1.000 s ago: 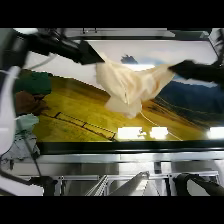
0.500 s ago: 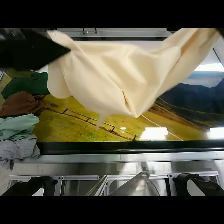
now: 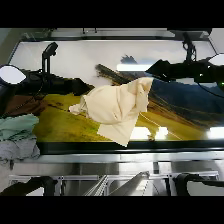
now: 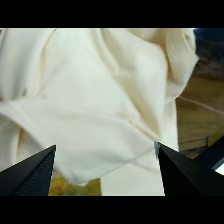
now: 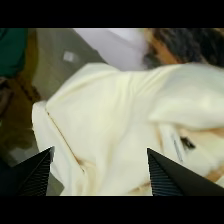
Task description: Fold the shirts.
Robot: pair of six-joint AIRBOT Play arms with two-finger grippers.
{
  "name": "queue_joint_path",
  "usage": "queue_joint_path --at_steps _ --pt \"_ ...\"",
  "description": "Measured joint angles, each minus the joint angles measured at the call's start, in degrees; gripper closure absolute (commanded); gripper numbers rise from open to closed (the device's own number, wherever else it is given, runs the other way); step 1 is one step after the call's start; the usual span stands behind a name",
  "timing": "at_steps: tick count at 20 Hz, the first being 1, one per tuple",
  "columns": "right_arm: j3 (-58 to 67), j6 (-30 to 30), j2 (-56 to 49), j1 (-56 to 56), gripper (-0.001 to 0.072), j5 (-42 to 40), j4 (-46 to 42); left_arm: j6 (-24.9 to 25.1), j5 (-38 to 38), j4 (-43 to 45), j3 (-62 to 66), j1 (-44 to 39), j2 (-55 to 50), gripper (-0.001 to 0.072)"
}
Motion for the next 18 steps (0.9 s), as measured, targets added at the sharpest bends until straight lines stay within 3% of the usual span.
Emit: queue_joint_path --at_steps 7,8,10,18 --pt "-9.49 0.98 -1.90 -7.50 0.0071 11.08 -3.78 0.81 -9.11 0.13 -1.51 16.74 -9.66 -0.0002" --pt "-12.96 0.92 -1.75 -7.32 0.0076 10.45 -4.28 0.81 -9.27 0.07 -2.54 18.40 -11.08 -0.0001" --pt "-18.80 0.44 -1.62 -5.73 0.0326 7.17 -4.83 0.85 -9.38 -0.20 -3.78 20.46 -14.29 -0.0001" --pt "-25.88 0.39 -1.88 7.61 0.0347 -8.50 -3.61 3.15 -10.34 -4.94 2.97 17.22 -27.69 0.0002"
